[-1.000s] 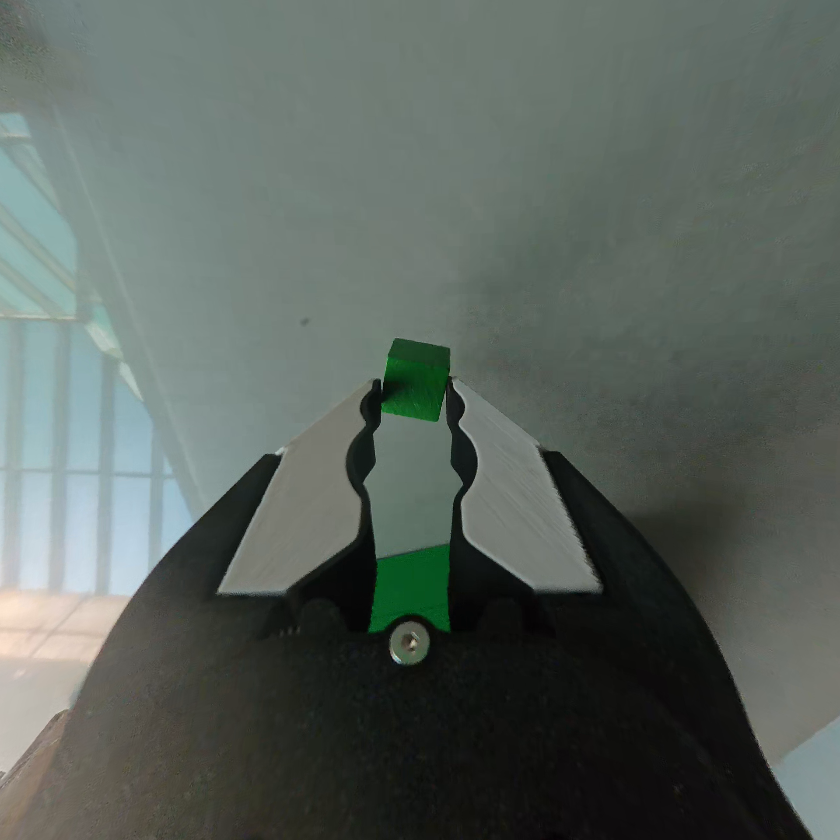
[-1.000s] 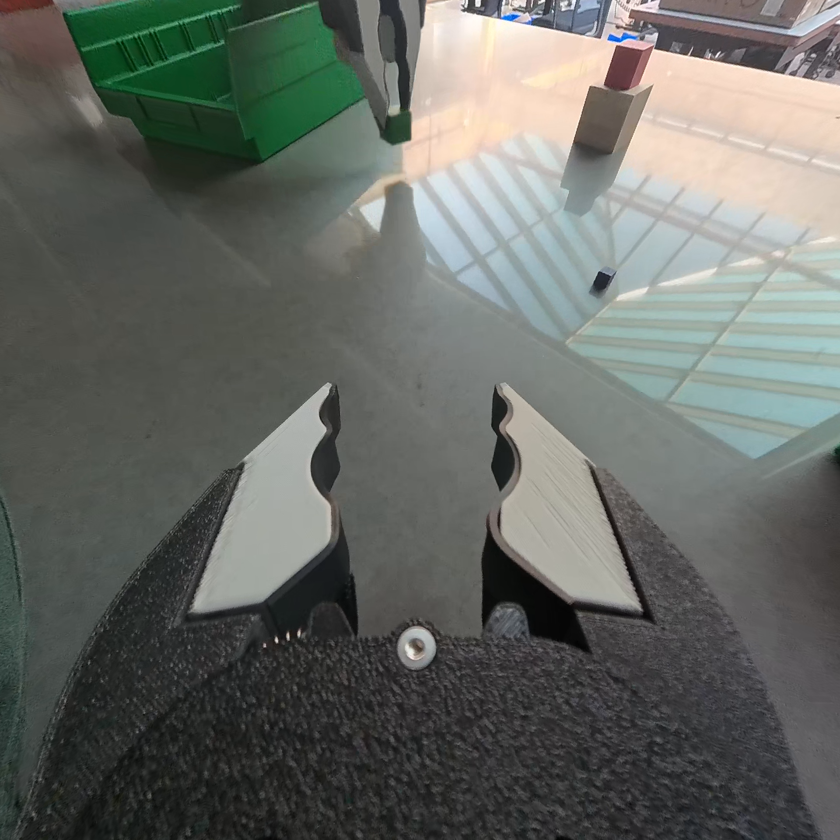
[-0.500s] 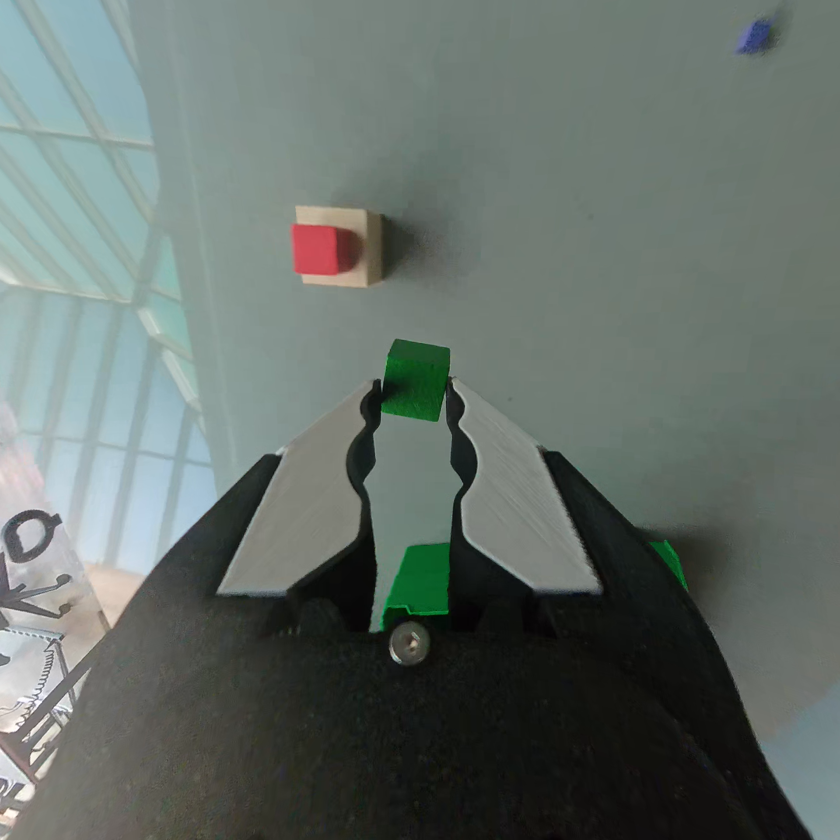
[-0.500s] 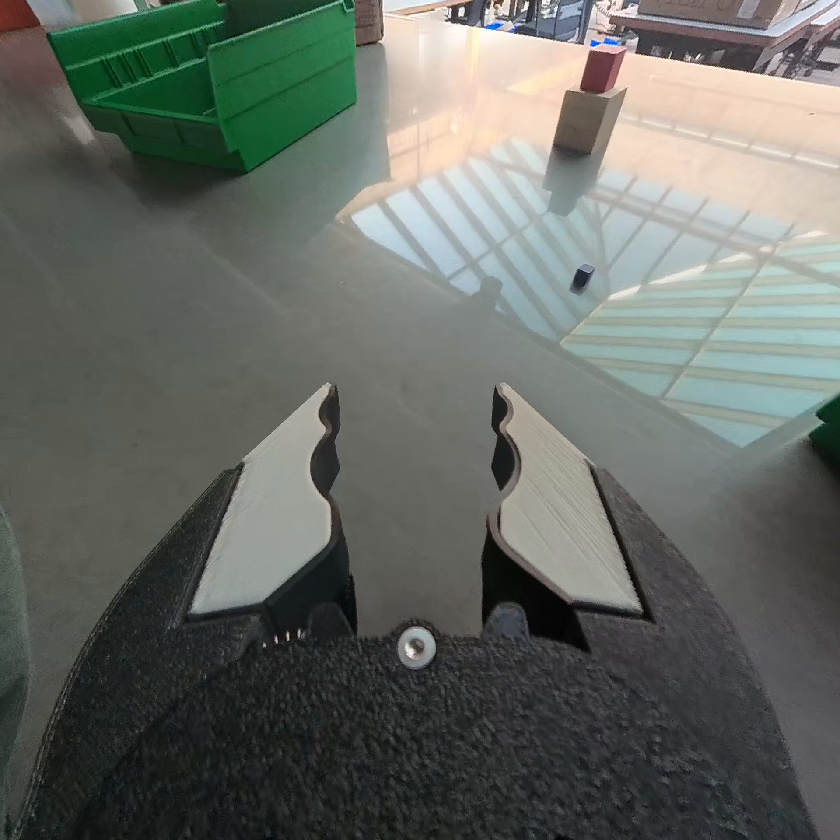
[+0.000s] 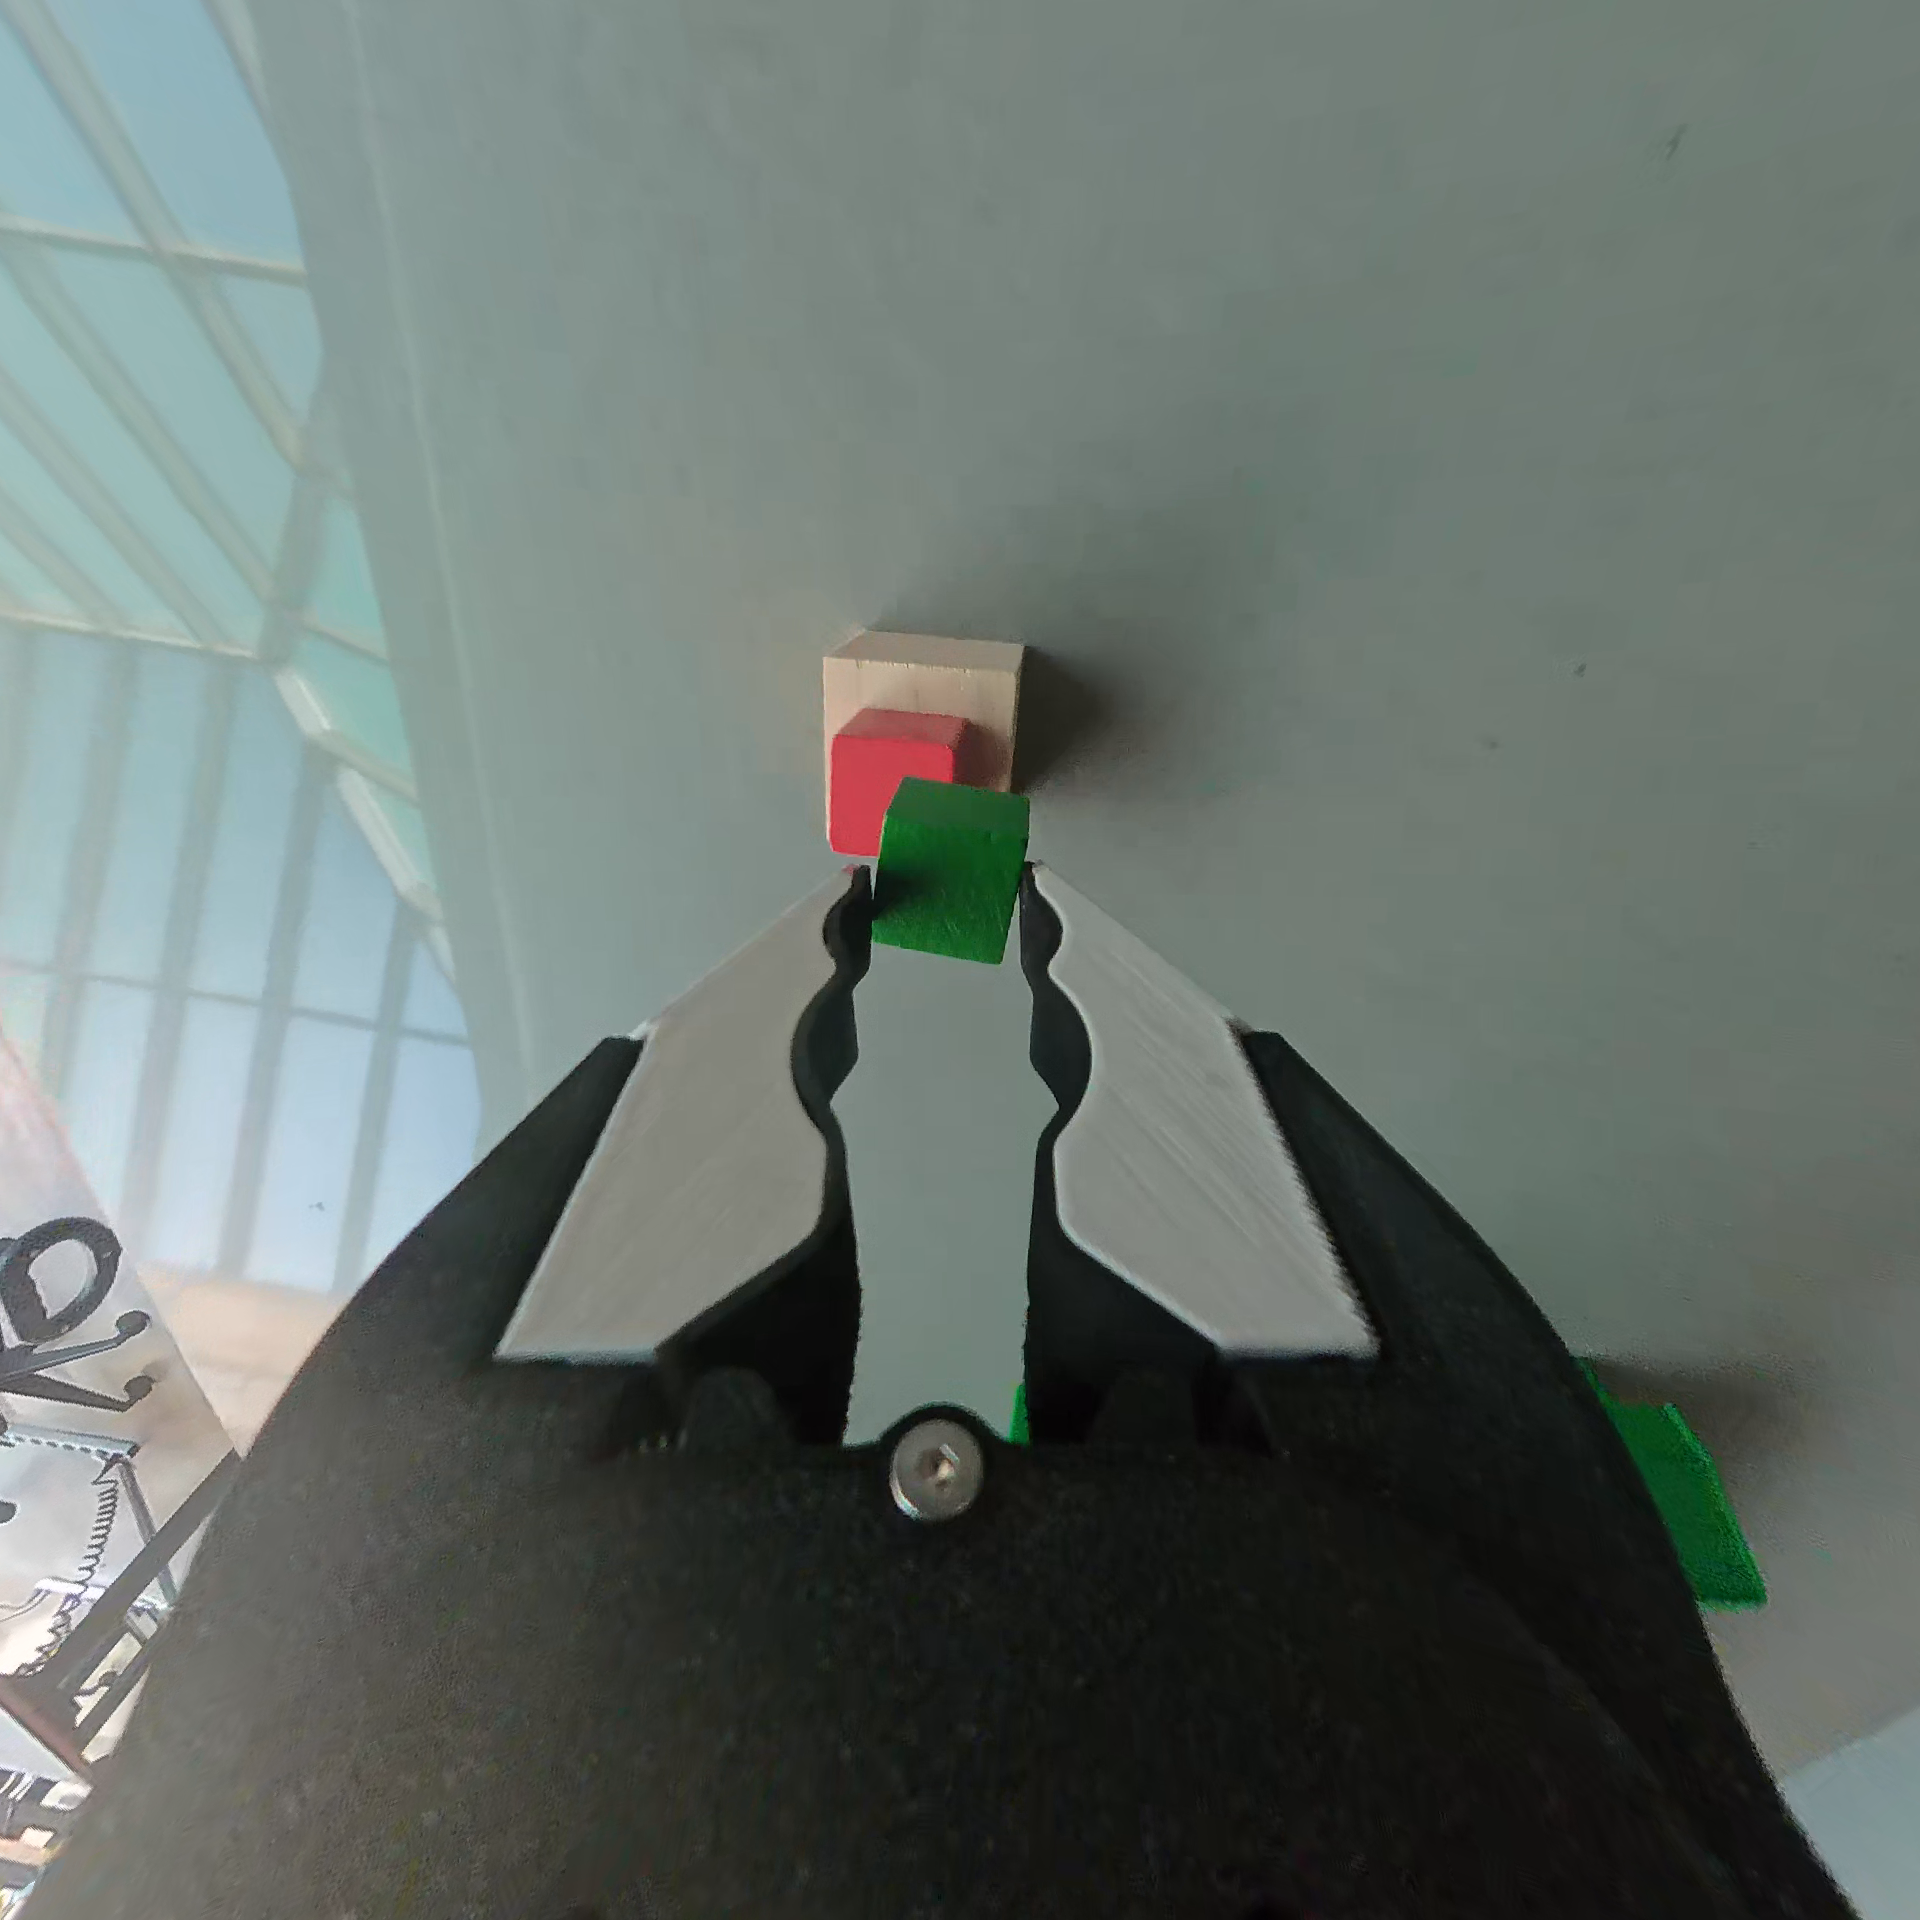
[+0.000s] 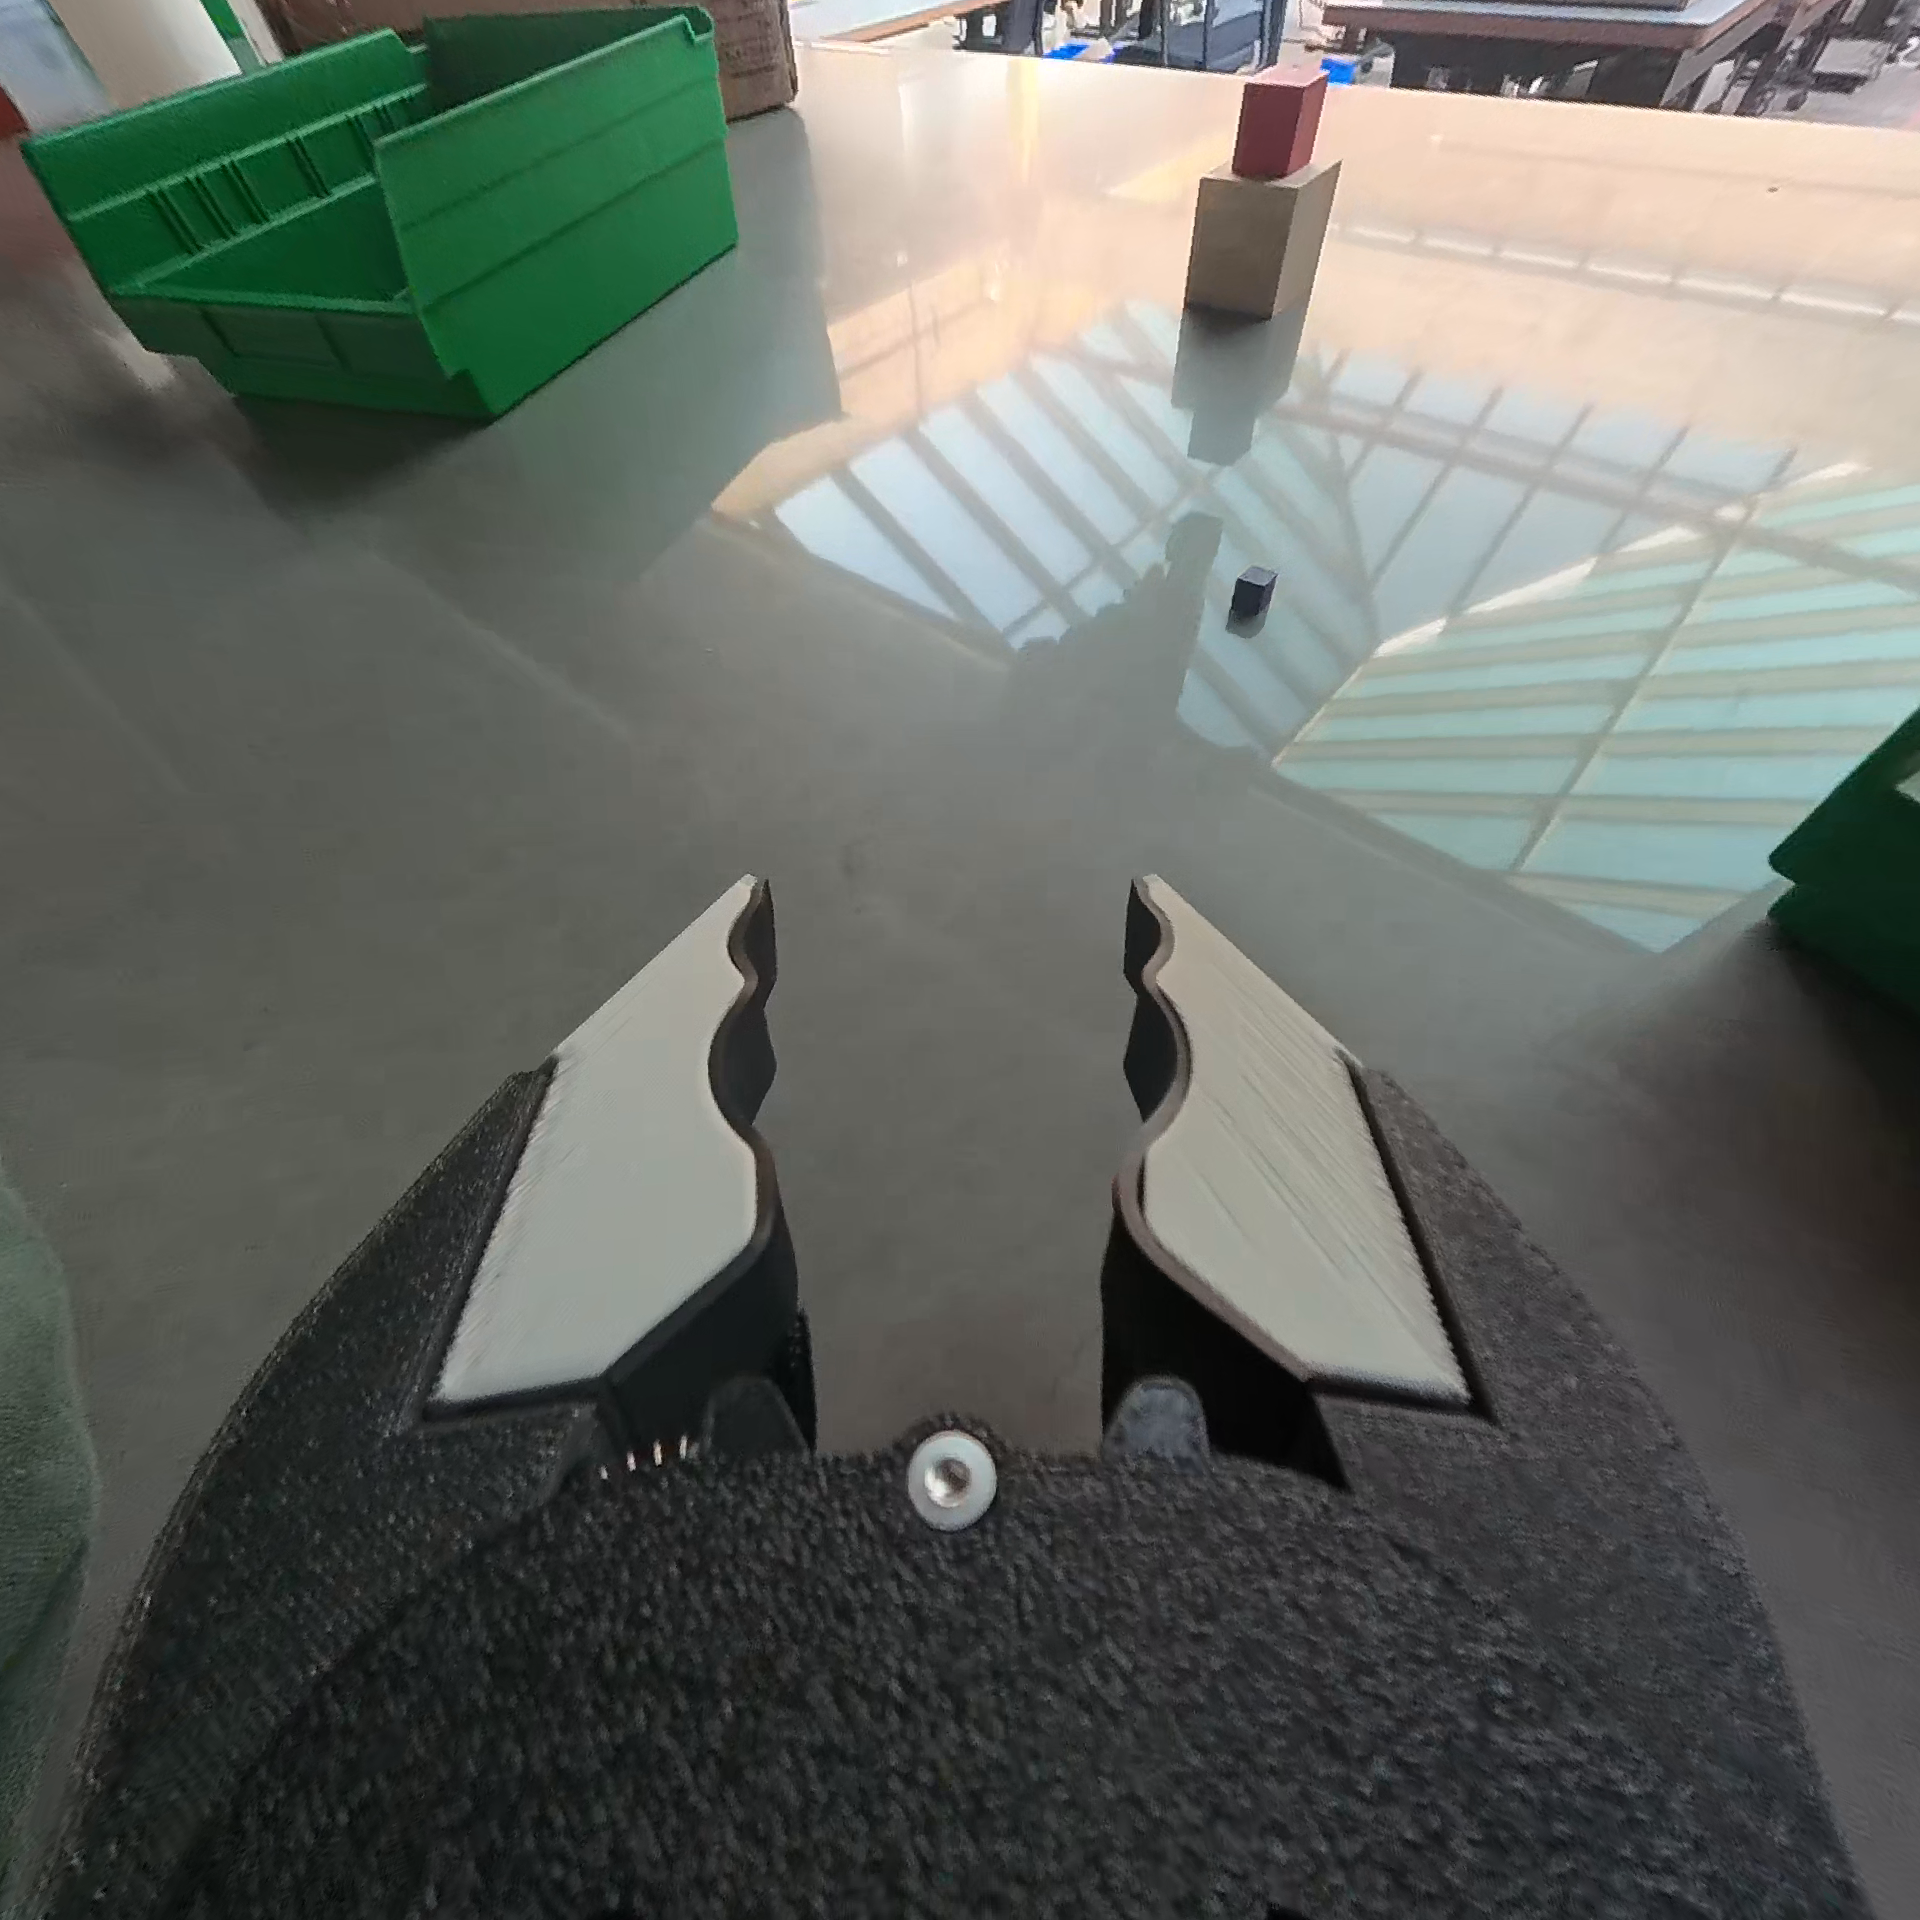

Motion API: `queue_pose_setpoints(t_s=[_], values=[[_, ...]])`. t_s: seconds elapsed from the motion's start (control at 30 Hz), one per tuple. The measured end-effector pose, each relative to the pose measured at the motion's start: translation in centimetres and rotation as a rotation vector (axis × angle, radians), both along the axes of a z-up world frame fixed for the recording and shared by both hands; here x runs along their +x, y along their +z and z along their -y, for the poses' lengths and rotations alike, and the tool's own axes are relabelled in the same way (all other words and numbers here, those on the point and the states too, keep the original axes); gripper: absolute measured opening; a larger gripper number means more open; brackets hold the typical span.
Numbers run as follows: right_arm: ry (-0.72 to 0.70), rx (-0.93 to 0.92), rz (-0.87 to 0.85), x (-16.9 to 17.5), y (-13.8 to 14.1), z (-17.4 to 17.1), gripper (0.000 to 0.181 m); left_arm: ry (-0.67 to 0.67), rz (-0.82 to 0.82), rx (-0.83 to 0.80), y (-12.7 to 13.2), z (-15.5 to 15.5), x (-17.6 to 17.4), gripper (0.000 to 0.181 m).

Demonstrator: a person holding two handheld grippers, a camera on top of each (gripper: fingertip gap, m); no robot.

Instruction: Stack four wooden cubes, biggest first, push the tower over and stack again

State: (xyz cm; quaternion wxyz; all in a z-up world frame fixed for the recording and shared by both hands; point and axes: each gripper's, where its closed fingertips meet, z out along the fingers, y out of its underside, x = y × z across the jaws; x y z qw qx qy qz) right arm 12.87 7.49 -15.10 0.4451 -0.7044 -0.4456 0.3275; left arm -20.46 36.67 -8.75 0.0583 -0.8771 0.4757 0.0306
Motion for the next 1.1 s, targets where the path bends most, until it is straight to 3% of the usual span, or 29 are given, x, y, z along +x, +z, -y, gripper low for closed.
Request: queue_pose_setpoints(t_s=[0.5,1.1], values=[[-0.005,-0.021,0.0,-0.2,-0.3,-0.6,0.068,0.061,0.019,-0.006,-2.6,-1.3,-1.3,0.027],[-0.004,-0.029,-0.006,-0.3,-0.3,-0.8,0.068,0.095,0.045,0.0,-3.1,-1.6,-1.2,0.027]])
